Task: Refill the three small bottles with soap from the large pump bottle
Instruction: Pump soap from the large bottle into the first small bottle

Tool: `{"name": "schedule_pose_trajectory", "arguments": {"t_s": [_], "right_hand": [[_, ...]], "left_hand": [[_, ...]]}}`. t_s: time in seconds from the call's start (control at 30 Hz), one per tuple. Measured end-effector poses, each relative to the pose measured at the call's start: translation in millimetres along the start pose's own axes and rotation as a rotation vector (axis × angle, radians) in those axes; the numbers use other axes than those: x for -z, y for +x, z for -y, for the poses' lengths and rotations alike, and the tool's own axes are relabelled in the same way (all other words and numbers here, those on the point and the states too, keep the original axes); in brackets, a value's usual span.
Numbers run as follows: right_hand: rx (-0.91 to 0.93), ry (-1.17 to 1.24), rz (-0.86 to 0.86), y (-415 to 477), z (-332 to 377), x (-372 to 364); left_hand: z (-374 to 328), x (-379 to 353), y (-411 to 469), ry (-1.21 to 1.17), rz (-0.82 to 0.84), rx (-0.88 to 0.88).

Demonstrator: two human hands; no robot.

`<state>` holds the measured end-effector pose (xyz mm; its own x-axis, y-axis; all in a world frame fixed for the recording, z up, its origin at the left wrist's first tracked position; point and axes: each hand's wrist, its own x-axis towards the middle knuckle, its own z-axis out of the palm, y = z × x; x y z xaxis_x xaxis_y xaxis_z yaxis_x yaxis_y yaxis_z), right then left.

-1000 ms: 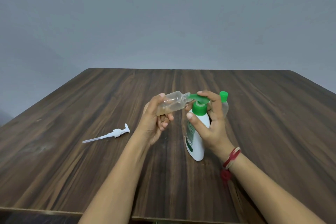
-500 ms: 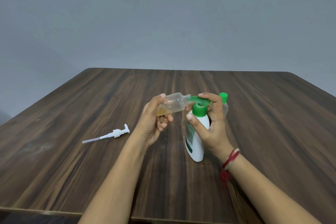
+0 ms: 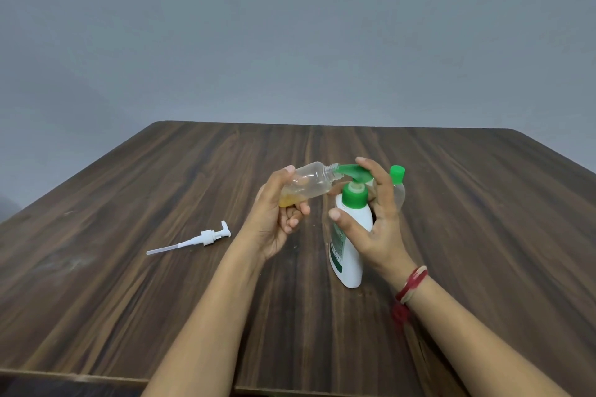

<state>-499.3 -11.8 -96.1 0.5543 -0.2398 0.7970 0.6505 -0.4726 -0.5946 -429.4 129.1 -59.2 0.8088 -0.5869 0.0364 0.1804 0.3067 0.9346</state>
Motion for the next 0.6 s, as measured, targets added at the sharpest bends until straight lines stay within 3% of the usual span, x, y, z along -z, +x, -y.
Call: {"name": "schedule_pose_trajectory", "arguments": {"t_s": [0.6], "right_hand": [[-0.054,0.040,-0.022,0.3,-2.1,0.4]], "left_hand": [[-0.2,3.8,1.7,0.051,-0.031,0.013]]}}
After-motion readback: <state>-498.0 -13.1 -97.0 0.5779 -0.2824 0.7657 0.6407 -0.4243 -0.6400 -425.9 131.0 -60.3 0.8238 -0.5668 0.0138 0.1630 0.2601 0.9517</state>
